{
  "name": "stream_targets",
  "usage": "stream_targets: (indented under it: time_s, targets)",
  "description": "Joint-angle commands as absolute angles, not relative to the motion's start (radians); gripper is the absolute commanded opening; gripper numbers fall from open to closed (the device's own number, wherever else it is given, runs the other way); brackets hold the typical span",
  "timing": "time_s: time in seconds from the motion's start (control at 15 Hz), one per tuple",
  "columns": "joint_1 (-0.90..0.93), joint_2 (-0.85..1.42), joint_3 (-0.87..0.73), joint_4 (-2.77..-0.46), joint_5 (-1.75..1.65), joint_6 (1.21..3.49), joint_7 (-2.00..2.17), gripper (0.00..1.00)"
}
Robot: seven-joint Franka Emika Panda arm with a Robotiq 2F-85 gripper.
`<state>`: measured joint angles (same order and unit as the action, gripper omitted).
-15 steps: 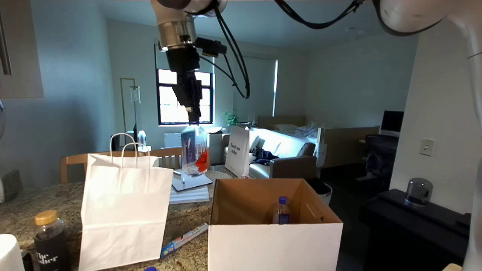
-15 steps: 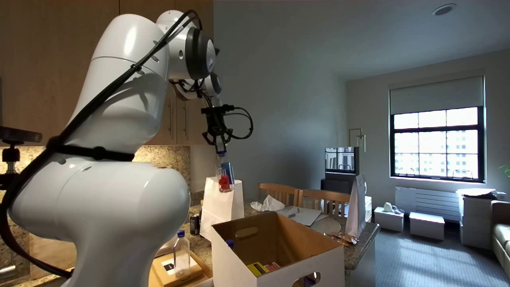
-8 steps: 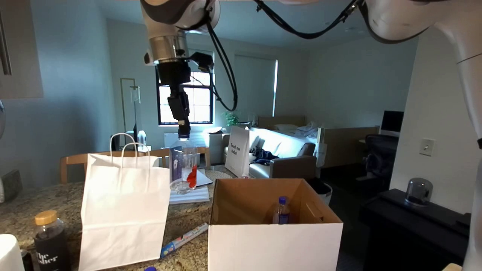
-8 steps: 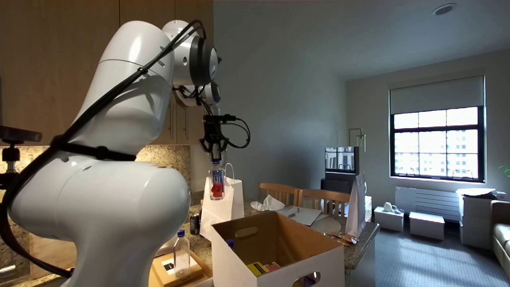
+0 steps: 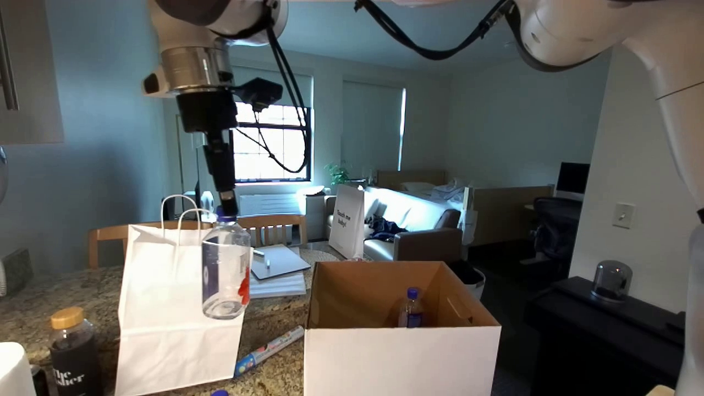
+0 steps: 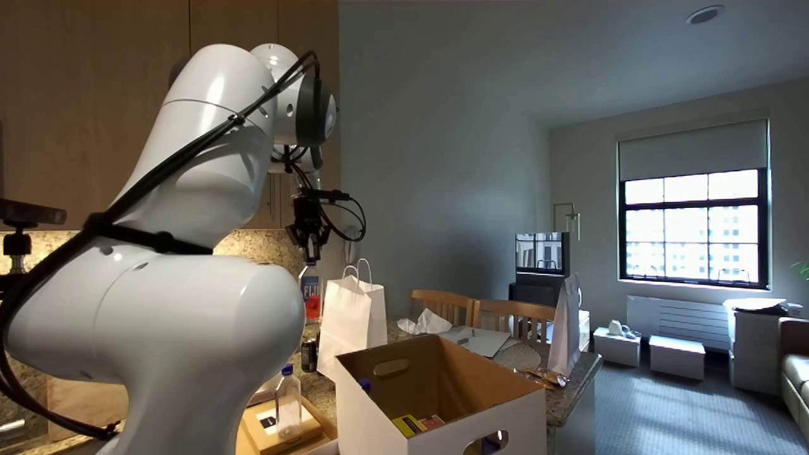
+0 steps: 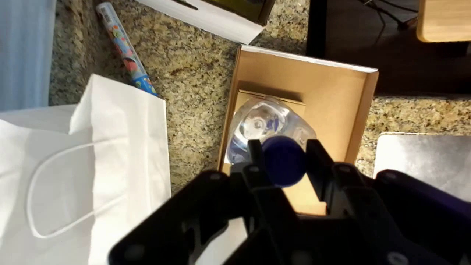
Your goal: Remove two bottles from the box
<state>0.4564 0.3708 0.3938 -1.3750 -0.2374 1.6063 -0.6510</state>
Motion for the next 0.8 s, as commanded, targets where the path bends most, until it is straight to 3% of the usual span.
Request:
stream_targets:
  time_s: [0.0,0.73]
  targets:
    - [0.511,0.407,0.415,-1.367,-0.266,1.665,-0.665,0.15]
    - [0.656,0.59,0.385,-1.33,-0.298,1.832,-0.561,0.15]
